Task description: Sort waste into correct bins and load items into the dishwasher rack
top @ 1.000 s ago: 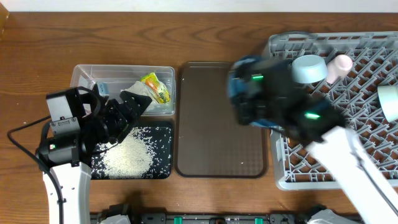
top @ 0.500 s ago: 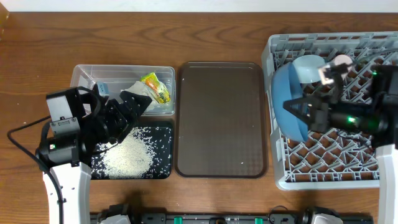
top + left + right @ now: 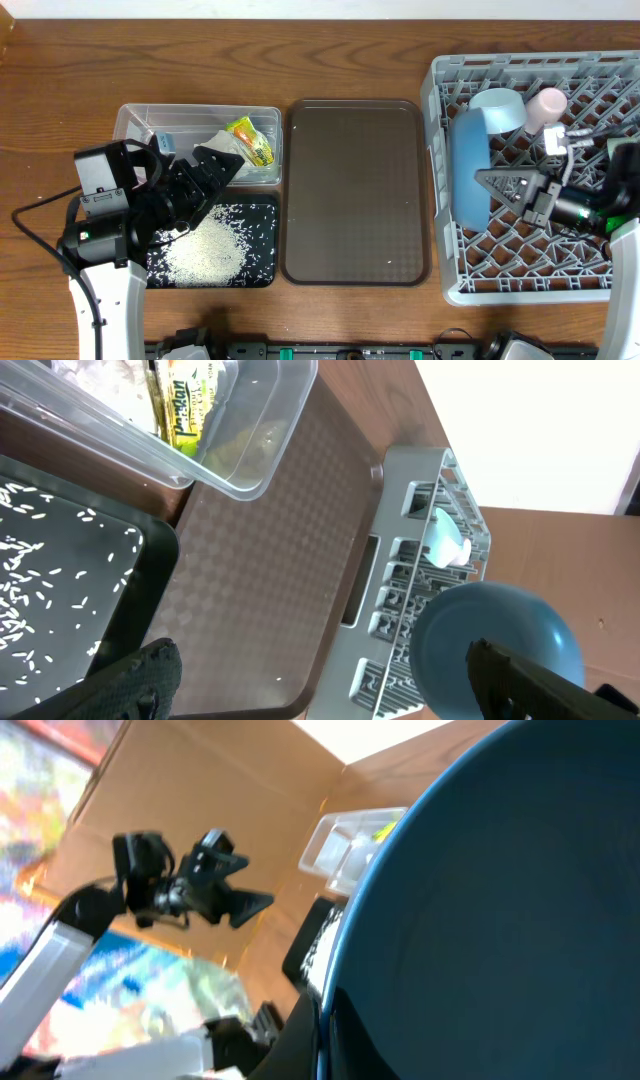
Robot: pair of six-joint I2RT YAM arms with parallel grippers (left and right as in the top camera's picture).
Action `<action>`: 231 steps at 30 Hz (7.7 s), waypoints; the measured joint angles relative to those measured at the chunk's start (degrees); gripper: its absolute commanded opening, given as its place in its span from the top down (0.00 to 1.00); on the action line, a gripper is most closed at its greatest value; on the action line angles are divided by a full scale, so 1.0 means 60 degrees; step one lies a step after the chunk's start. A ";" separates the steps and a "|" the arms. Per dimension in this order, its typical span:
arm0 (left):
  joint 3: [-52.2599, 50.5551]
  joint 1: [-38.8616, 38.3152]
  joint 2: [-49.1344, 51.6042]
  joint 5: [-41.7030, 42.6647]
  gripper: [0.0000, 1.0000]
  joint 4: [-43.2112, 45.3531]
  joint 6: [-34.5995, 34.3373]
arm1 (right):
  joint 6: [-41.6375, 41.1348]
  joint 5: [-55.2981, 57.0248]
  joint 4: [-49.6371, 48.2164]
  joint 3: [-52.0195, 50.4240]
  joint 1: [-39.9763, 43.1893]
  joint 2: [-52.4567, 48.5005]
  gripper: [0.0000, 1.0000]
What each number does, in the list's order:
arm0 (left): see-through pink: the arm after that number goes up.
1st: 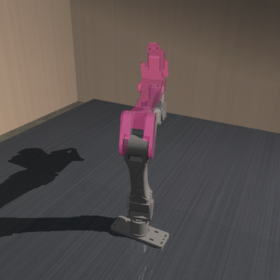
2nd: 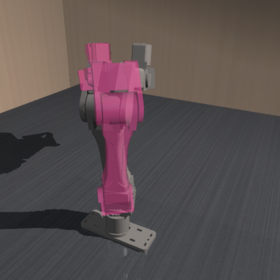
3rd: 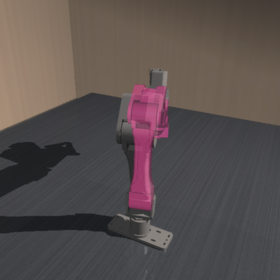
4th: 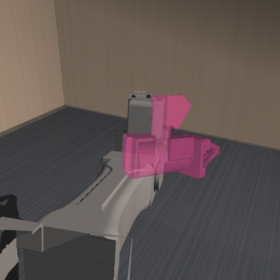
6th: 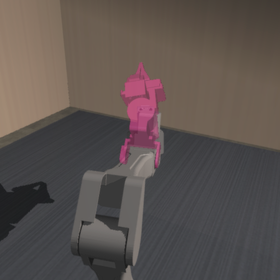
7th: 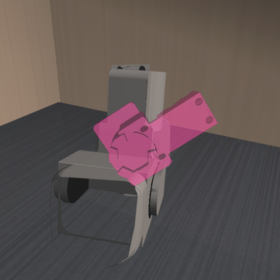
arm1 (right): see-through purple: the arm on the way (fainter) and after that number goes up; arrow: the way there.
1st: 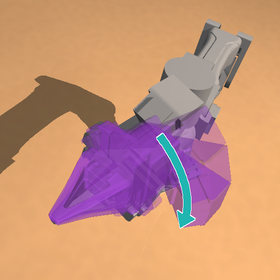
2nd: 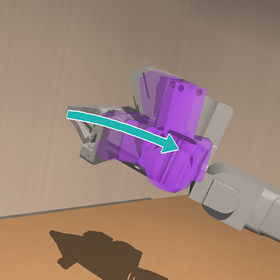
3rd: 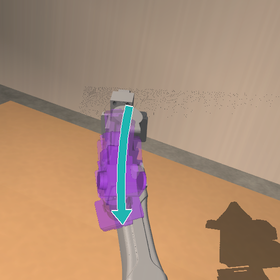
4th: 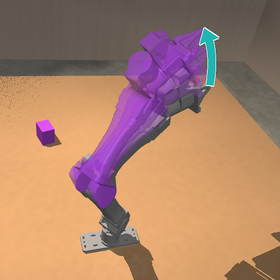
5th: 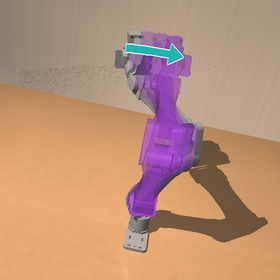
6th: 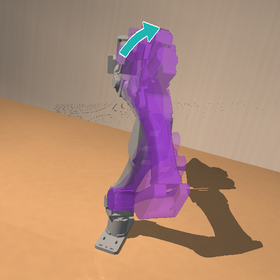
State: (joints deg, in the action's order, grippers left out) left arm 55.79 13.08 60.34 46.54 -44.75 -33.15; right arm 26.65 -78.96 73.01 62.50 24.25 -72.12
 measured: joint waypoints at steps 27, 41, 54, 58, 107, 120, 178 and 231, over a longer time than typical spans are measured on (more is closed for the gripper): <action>0.0000 0.0000 0.0000 0.0000 0.06 -0.0004 0.0000 | 0.0328 -0.0539 -0.0153 -0.0954 0.1045 -0.0007 0.99; 0.0000 0.0000 0.0000 0.0000 0.06 -0.0004 0.0000 | 0.0568 0.0189 -0.0157 -0.0947 0.1045 0.0007 0.99; 0.0000 0.0000 0.0000 0.0004 0.06 -0.0004 0.0000 | 0.0597 0.1814 -0.0597 -0.0933 0.1045 0.0051 0.99; 0.0000 0.0000 0.0000 0.0000 0.06 -0.0004 0.0000 | 0.0583 0.2044 -0.0648 -0.0925 0.1045 0.0051 0.99; 0.0000 0.0000 0.0000 0.0004 0.06 -0.0004 0.0000 | -0.2648 -0.0219 0.0918 -0.0900 0.2860 0.1144 0.01; 0.0000 0.0000 0.0000 0.0004 0.06 -0.0004 0.0000 | -0.2637 0.0907 -0.1388 -0.0871 0.2860 0.1155 0.01; 0.0000 0.0000 0.0000 0.0000 0.06 0.0000 0.0000 | -0.2641 0.7428 -0.4929 -0.0976 0.2856 0.0474 0.01; 0.0000 0.0000 0.0000 -0.0004 0.06 -0.0004 0.0000 | -0.2375 1.0903 -1.1420 -0.8961 -0.3432 1.1508 0.01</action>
State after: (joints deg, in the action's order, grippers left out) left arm 55.79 13.08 60.34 46.52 -44.77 -33.15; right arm 12.40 -13.54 4.49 8.73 3.66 -3.07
